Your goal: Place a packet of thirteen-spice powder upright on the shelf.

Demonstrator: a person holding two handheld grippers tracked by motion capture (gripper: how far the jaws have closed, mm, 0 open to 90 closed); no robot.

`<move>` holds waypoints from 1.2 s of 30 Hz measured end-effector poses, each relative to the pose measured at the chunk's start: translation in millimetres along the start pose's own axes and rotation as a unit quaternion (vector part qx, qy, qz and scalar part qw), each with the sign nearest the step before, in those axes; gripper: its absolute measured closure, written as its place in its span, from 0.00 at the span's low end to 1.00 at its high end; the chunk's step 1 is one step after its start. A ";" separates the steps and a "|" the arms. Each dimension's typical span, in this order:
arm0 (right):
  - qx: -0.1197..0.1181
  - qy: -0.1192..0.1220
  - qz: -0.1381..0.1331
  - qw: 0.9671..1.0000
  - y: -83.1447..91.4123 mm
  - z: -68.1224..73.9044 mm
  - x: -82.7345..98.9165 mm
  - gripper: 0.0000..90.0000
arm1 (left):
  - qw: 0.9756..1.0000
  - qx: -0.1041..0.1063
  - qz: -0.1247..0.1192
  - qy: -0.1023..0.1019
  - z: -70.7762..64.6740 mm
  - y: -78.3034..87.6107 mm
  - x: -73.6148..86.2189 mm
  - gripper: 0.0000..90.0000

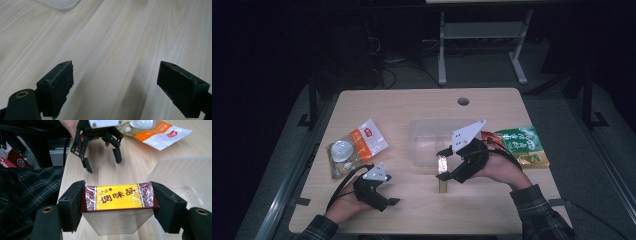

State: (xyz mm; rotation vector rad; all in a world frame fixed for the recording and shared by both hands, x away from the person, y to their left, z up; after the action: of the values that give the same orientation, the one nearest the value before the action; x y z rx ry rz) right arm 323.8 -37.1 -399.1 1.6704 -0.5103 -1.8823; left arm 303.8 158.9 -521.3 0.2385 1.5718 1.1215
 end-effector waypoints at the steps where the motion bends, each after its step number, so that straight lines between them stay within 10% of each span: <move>1: 0.001 0.006 0.001 1.000 1.6 -1.6 -1.0 0.35 | 1.000 0.001 0.000 0.001 -0.1 0.1 -0.1 0.14; 36: 0.018 0.013 -0.023 0.999 46.6 -75.2 -36.2 0.35 | 1.000 0.008 -0.004 0.003 -0.8 -1.5 -0.4 0.14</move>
State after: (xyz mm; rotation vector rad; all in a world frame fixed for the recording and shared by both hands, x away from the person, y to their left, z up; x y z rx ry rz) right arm 407.5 -43.5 -353.5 1.7424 -0.5021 -1.8912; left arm 303.9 157.5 -522.2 0.2396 1.5869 1.1057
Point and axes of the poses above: each handheld gripper's, and its own axes: y roughly backward along the jaws, x roughly out of its underside, z roughly to its left, the point moved 9 cm from there along -y, roughly forward along the jaws, and after that the axes turned 12 degrees about -x, right-handed, at the moved point
